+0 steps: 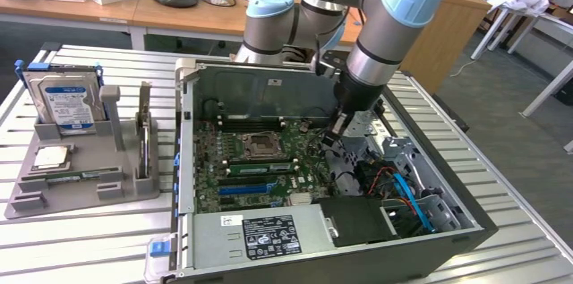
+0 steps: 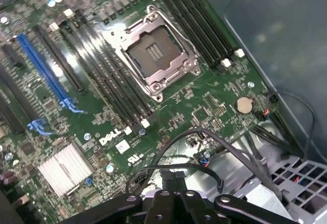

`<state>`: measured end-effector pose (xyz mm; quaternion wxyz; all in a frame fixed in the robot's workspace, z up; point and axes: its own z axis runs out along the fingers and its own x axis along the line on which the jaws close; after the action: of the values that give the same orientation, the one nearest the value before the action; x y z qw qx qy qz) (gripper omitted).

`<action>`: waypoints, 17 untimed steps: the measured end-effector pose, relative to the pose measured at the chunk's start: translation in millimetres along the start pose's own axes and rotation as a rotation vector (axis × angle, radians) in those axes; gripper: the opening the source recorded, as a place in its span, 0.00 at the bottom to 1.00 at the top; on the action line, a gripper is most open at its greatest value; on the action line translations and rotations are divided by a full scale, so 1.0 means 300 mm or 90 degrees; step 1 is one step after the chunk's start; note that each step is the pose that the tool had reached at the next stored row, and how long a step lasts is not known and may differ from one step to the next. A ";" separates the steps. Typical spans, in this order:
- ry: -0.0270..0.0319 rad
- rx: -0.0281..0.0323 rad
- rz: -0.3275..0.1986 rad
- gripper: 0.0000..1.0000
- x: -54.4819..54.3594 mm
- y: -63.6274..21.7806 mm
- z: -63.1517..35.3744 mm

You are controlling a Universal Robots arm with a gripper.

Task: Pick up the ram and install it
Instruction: 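Press down the ram until it locks into place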

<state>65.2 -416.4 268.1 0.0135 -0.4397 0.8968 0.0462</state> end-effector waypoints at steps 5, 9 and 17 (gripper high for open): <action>-0.0028 0.0028 0.041 0.10 0.000 0.000 0.006; -0.0050 0.0049 0.072 0.10 0.001 -0.001 0.010; -0.0090 0.0089 0.132 0.10 0.001 -0.001 0.019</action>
<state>65.2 -416.4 262.4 0.0181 -0.3441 0.9377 0.0442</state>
